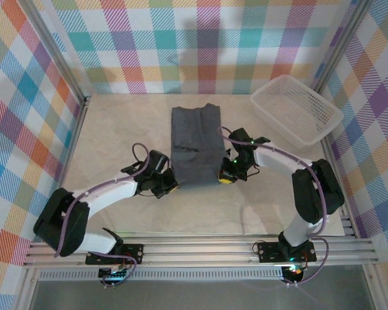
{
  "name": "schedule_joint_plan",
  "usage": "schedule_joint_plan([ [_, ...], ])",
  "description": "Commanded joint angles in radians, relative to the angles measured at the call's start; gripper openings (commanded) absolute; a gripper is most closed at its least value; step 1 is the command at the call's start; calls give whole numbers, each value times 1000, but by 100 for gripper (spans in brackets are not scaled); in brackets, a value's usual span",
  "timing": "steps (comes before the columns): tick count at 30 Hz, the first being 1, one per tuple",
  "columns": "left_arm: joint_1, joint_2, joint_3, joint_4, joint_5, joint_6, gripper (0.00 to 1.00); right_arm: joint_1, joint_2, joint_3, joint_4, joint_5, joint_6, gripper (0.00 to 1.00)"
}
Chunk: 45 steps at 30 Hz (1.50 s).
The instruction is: Fold and stack the t-shirts
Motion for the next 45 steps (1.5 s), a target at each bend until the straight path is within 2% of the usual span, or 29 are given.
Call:
schedule_joint_plan([
  [1,-53,-149,-49,-89,45,-18,0,56,-100,-62,-107,-43,6,0],
  [8,-124,-504,-52,-236,44,-74,0,117,-359,-63,-252,-91,117,0],
  [12,-121,-589,20,-278,-43,-134,0,114,-389,55,-331,-73,157,0],
  [17,-80,-424,143,-152,-130,-183,0,49,-260,219,-331,-80,195,0],
  [22,83,-107,323,-48,-105,-155,0,-79,-37,393,-231,-96,201,0],
  [25,168,123,521,-77,-91,-89,0,-160,163,484,-109,-177,238,0],
  [26,191,203,573,-66,-76,-84,0,-185,242,525,-73,-216,260,7],
  [27,214,279,630,-71,-69,-76,0,-208,330,579,-53,-257,273,21],
  [28,230,339,690,-83,-58,-56,10,-221,400,648,-72,-272,265,32],
  [29,251,408,764,-119,-49,-26,37,-229,473,753,-122,-258,236,41],
  [30,261,462,837,-169,-55,5,48,-233,525,851,-180,-222,203,56],
  [31,265,494,885,-200,-59,21,51,-237,556,921,-229,-189,179,61],
  [34,257,481,913,-232,-80,42,53,-246,560,1027,-306,-108,137,63],
  [37,230,365,789,-235,-94,12,54,-242,429,902,-247,-36,107,64],
  [42,116,105,382,-94,-61,-204,53,-234,76,394,20,-24,129,63],
  [45,14,5,199,105,-92,-374,56,-218,-144,83,182,-39,155,62],
])
